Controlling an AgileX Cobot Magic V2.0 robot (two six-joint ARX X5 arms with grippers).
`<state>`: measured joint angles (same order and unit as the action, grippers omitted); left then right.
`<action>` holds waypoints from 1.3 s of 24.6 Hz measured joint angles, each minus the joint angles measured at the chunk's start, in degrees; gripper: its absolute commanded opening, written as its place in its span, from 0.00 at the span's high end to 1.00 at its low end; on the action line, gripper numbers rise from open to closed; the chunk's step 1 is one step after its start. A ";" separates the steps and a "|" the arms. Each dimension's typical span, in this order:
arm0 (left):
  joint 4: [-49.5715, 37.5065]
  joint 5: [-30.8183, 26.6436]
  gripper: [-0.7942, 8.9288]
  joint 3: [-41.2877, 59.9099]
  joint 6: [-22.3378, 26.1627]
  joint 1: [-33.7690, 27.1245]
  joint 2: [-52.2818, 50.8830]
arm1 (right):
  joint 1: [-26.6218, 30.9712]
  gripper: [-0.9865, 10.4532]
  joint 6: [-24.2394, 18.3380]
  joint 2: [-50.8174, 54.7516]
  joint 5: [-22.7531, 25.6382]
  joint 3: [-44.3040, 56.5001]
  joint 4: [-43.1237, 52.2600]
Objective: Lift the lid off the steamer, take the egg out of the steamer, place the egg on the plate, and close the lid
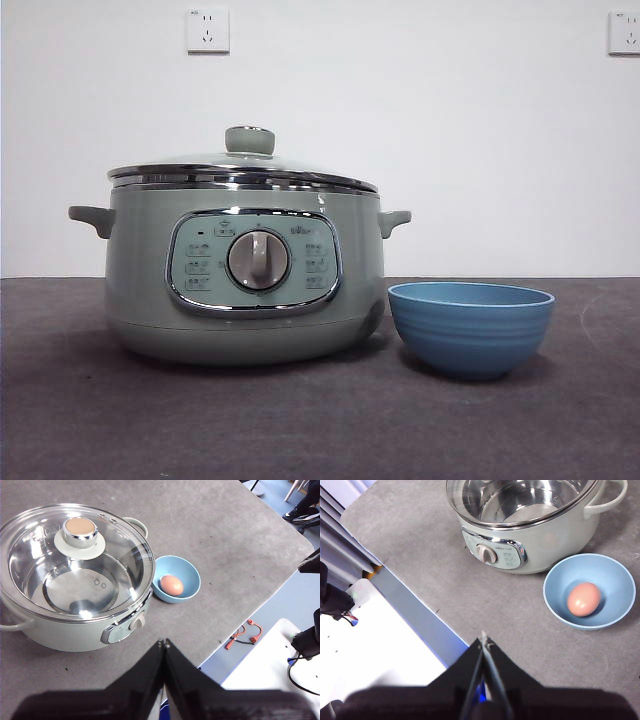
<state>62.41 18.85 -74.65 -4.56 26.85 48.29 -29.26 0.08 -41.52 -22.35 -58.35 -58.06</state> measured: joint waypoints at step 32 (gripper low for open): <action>-45.07 -12.50 0.92 18.32 17.38 -20.48 -14.32 | 0.00 0.91 0.00 -0.02 0.02 0.00 -0.02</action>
<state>17.34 6.35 -56.34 12.82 6.37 33.98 -29.26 0.08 -41.54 -22.33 -58.35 -58.08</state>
